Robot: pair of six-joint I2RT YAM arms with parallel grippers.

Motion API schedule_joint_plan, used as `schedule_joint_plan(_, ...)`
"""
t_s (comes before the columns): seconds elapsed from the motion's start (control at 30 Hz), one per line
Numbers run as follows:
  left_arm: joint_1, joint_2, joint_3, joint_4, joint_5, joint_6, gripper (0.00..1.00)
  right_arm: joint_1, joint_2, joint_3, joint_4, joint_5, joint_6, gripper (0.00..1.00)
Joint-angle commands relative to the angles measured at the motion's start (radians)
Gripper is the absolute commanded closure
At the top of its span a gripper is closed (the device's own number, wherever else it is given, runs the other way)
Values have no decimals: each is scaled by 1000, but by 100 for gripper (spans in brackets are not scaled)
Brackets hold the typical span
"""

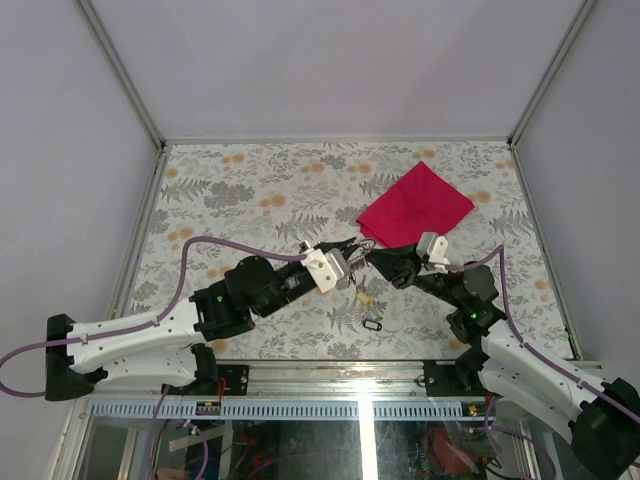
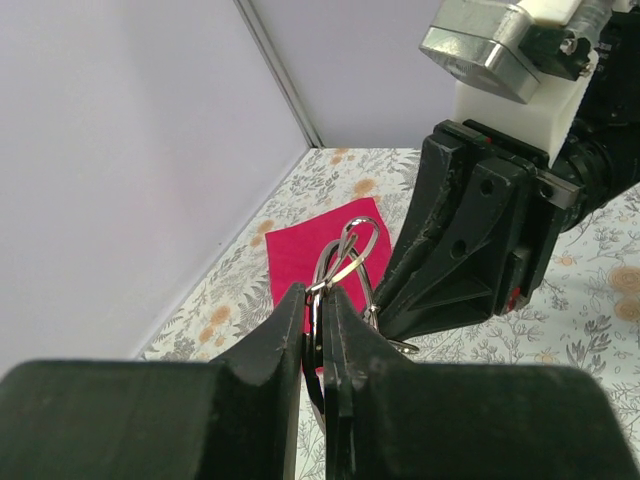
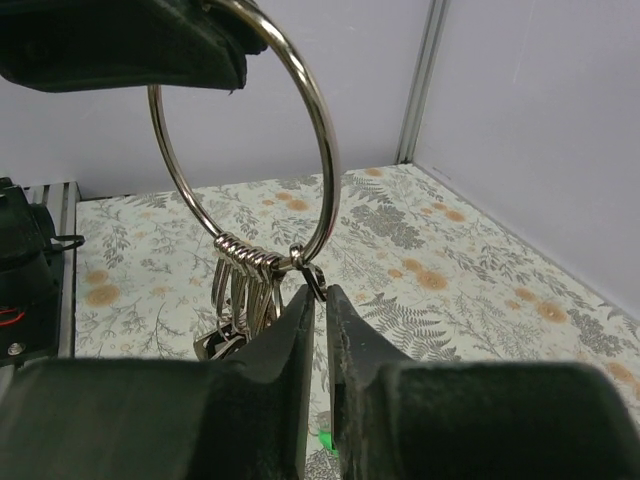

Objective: Put the keys on the keyring

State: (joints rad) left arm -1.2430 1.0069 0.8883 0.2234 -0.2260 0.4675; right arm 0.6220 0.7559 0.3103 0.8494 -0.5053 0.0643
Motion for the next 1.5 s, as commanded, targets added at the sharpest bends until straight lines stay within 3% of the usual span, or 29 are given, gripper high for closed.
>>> schedule_joint_plan(0.0, -5, -5, 38, 109, -30, -22, 100, 8, -3, 42, 68, 18, -6, 90)
schedule_joint_plan(0.13, -6, -9, 36, 111, -37, -28, 100, 8, -11, 45, 40, 14, -20, 100)
schedule_joint_plan(0.57, -5, -34, 23, 88, -43, -51, 100, 8, -116, 110, -229, 45, -210, 100)
schedule_joint_plan(0.87, -5, -51, 11, 81, -33, -77, 82, 8, -150, 219, -474, 58, -394, 100)
schedule_joint_plan(1.47, -5, -65, 5, 50, 6, -110, 65, 8, -174, 273, -594, 94, -508, 100)
